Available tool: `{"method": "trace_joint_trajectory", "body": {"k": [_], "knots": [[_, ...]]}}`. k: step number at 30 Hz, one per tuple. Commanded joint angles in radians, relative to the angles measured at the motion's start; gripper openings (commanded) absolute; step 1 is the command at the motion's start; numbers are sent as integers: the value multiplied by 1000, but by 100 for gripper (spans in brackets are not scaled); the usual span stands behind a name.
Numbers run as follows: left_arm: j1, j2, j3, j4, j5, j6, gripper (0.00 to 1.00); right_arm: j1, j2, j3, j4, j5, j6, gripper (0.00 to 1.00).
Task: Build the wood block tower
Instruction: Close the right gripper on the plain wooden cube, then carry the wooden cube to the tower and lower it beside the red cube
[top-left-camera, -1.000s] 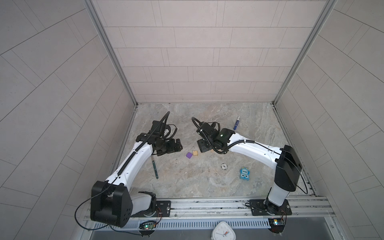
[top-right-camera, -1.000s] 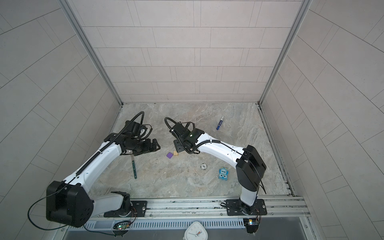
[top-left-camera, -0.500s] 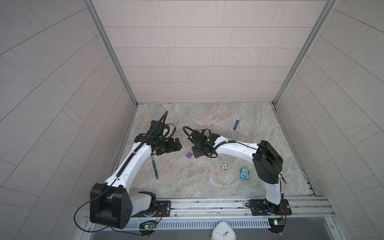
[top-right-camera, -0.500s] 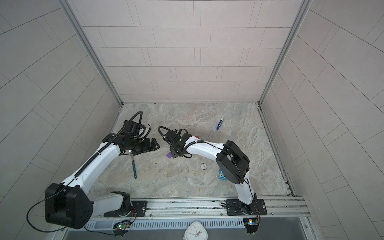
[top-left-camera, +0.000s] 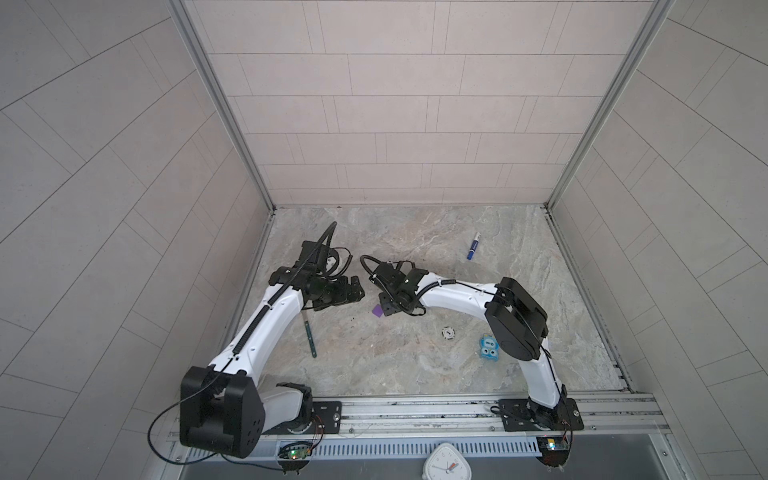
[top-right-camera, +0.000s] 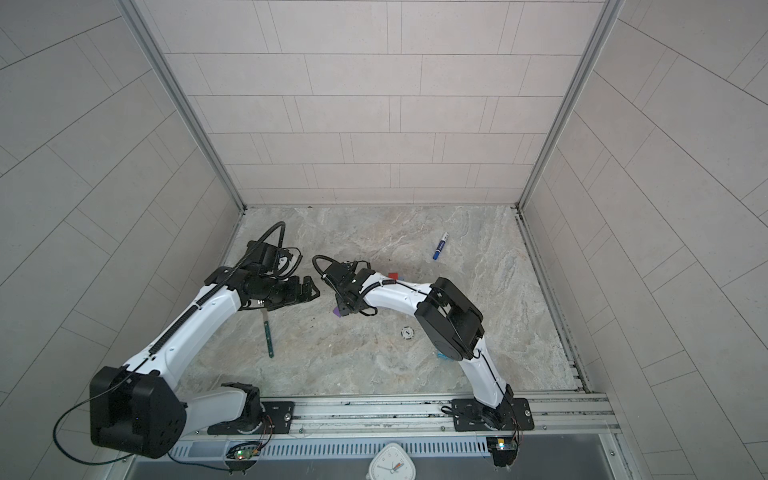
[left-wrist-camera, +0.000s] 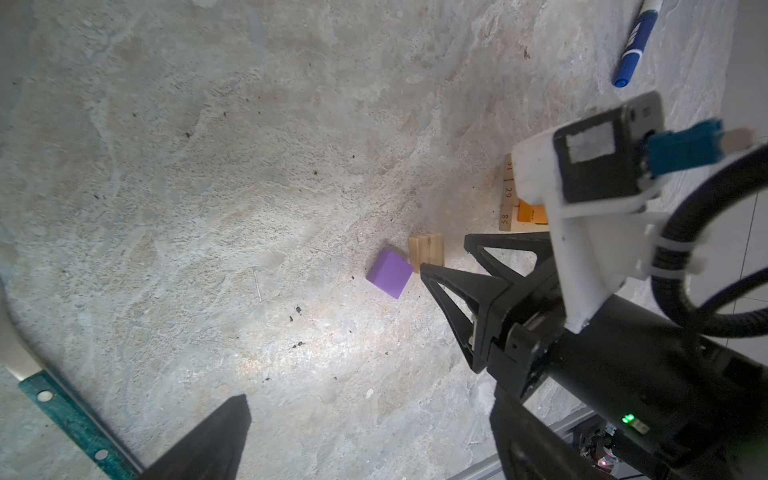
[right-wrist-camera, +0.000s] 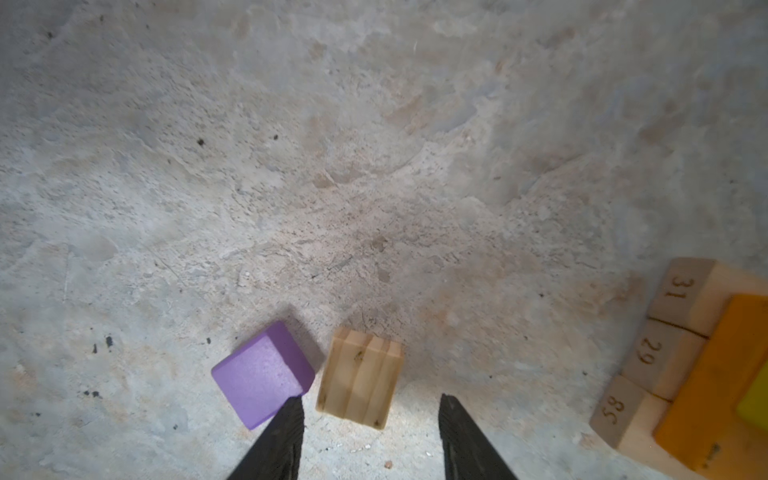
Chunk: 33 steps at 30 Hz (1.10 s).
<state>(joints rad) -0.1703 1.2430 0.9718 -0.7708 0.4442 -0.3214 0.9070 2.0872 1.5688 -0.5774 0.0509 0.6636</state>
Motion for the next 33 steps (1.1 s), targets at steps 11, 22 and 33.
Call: {"method": "trace_joint_trajectory", "body": {"k": [11,22,33], "knots": [[5,-18,-12,4,7,-1,97,-2,63,49,-8,12,33,48],[4,-18,-13,6,11,-1,97,-5,70,51,-18,19,31,39],[5,-19,-13,7,11,-2,97,-6,65,50,-27,27,29,35]]}}
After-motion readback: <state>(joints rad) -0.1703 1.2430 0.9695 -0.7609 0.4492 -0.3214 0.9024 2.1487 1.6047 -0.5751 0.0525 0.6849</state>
